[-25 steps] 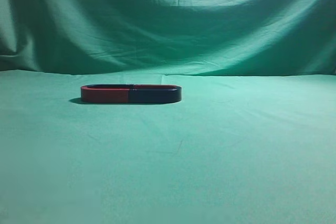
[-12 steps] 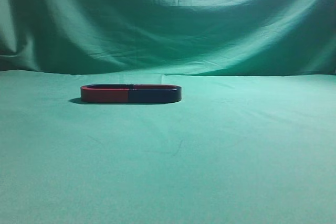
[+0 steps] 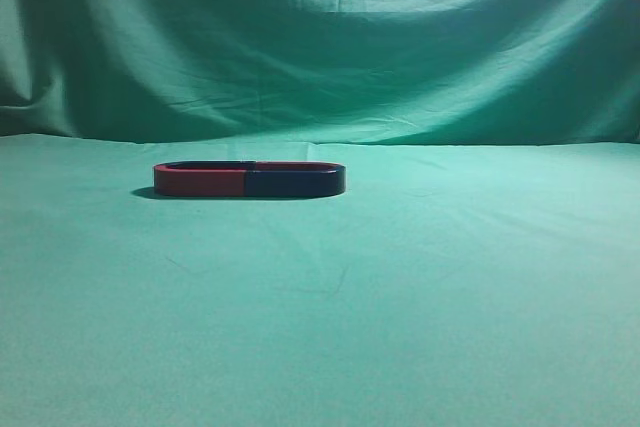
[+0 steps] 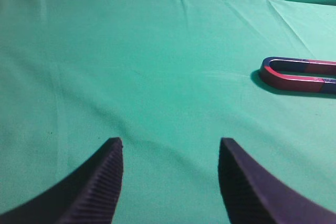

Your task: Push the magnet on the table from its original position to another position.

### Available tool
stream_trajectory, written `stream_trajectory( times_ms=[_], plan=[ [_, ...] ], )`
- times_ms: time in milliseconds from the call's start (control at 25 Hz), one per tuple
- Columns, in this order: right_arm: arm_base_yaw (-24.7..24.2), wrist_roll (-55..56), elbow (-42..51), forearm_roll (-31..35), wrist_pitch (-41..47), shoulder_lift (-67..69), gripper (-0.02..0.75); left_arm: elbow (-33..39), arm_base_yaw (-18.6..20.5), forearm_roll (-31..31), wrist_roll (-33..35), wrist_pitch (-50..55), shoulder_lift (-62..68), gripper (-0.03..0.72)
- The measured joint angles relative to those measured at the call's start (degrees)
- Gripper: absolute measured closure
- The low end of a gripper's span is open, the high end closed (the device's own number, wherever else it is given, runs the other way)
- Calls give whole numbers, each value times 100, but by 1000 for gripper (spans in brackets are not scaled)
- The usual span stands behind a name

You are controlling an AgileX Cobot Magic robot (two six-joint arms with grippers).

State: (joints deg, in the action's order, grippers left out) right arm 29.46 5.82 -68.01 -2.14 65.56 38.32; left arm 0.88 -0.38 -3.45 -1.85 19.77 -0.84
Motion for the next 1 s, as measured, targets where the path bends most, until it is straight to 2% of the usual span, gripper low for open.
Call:
stream_trajectory(
  times_ms=[280, 400, 680, 840, 920, 1000],
  plan=[
    [0, -134, 1548, 95, -931, -1460, 738, 0, 0, 0, 0, 0, 0, 316],
    [0, -84, 2043, 167, -1048, -1901, 738, 0, 0, 0, 0, 0, 0, 316],
    [0, 36, 2876, -83, -1178, -2235, 738, 0, 0, 0, 0, 0, 0, 316],
    [0, 404, 3225, -506, -1446, -2440, 738, 0, 0, 0, 0, 0, 0, 316],
    [-115, 474, 3457, -654, -1883, -2573, 738, 0, 0, 0, 0, 0, 0, 316],
    [-486, 498, 3808, -732, -2475, -2735, 738, 0, 0, 0, 0, 0, 0, 316]
  ],
)
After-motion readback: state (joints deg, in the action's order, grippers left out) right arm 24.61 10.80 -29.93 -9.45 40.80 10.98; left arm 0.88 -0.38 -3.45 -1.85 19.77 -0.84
